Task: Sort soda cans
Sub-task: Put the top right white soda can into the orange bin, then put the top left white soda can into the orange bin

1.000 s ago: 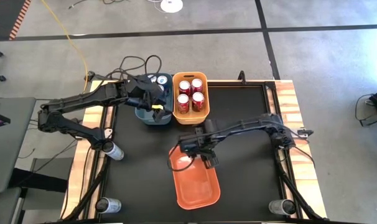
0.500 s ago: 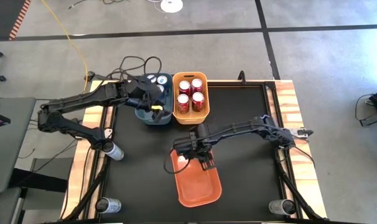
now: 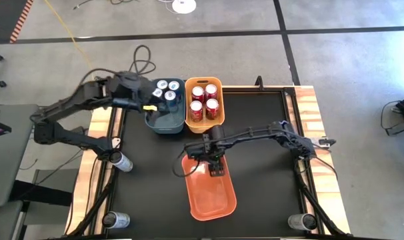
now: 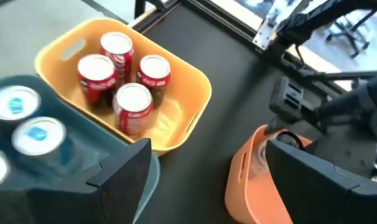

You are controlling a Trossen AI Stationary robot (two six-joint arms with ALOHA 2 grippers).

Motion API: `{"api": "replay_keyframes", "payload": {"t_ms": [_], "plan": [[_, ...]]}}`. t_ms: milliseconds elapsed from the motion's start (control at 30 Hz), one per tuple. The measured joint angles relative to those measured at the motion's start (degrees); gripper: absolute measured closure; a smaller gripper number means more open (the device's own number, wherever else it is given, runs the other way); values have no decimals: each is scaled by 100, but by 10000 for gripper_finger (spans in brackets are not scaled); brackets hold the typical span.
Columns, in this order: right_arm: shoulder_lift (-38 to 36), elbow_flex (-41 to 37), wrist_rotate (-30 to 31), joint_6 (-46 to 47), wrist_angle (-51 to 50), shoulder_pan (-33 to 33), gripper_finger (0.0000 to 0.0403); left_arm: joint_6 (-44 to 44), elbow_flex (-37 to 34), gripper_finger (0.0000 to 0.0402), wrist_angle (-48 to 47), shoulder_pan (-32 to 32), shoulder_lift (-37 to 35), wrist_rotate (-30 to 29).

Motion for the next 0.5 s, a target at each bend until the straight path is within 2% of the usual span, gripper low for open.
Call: {"api": "replay_keyframes", "payload": {"t_ms": [200,367,500], "plan": [[-3,298,-2,223,7,-52,6,229,1138,88,-1316,-378,37,-600],[-269,582,56,645,58,-133,15,-22,1793,88,-2481,-712,37,-695],[-688,538,16,851,369,-320,18,-473,1858,88,-3407,-1022,24,-692]]}}
